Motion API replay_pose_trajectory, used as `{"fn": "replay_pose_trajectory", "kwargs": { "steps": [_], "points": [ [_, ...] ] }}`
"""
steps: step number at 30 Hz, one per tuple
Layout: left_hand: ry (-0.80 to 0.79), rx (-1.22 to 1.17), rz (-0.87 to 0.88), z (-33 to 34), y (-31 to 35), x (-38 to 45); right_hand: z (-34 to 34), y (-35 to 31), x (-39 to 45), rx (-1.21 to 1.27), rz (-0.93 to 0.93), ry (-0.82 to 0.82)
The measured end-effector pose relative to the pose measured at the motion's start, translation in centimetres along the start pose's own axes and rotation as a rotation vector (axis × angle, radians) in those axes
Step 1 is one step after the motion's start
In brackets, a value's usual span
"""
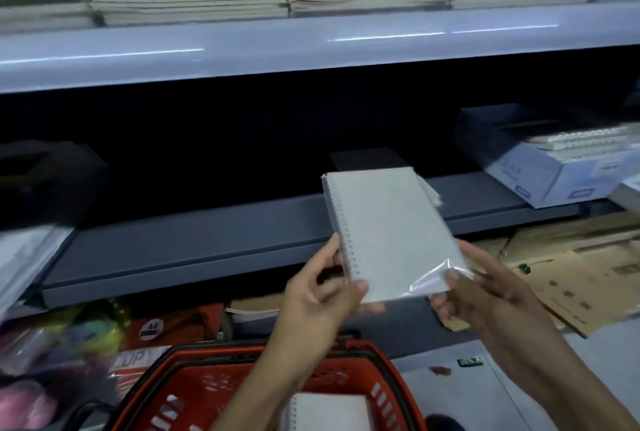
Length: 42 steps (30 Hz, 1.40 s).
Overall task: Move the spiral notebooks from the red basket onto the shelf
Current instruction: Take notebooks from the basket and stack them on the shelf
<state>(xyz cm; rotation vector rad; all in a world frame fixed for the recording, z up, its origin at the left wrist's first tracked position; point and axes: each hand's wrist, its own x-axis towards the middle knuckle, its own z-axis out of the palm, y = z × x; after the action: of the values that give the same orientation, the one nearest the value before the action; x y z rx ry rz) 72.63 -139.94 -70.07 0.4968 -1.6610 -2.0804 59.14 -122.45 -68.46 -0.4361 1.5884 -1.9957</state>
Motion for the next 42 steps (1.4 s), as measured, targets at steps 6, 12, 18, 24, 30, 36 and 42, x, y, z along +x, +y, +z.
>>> {"fn": "replay_pose_trajectory", "kwargs": {
  "steps": [6, 12, 18, 24, 30, 36, 42],
  "points": [
    [0.176, -0.016, 0.025, 2.3, 1.7, 6.7, -0.6, -1.7, 8.3, -0.047, 0.086, 0.004],
    [0.327, 0.162, 0.103, 2.9, -0.1, 7.6, -1.6, -1.3, 10.2, -0.105, 0.036, 0.164],
    [0.522, 0.559, 0.362, 3.4, -2.0, 8.2, -1.8, 0.3, 10.3, -0.451, -0.164, 0.276],
    [0.583, 0.838, 0.408, 3.8, -1.3, 11.2, -0.7, 0.3, 14.0, -0.719, -0.339, 0.439],
    [0.528, 0.722, 0.385, 3.5, -0.3, 12.2, 0.1, 0.1, 15.5, -0.714, -0.317, 0.455],
    [0.497, 0.664, 0.486, 1.9, -0.8, 9.8, 1.4, 1.1, 11.9, -0.652, -0.355, 0.439],
    [0.534, 0.69, 0.532, -0.9, -3.3, 3.5, 3.4, 5.4, 4.2, -0.518, -0.049, 0.233]
  ]
}}
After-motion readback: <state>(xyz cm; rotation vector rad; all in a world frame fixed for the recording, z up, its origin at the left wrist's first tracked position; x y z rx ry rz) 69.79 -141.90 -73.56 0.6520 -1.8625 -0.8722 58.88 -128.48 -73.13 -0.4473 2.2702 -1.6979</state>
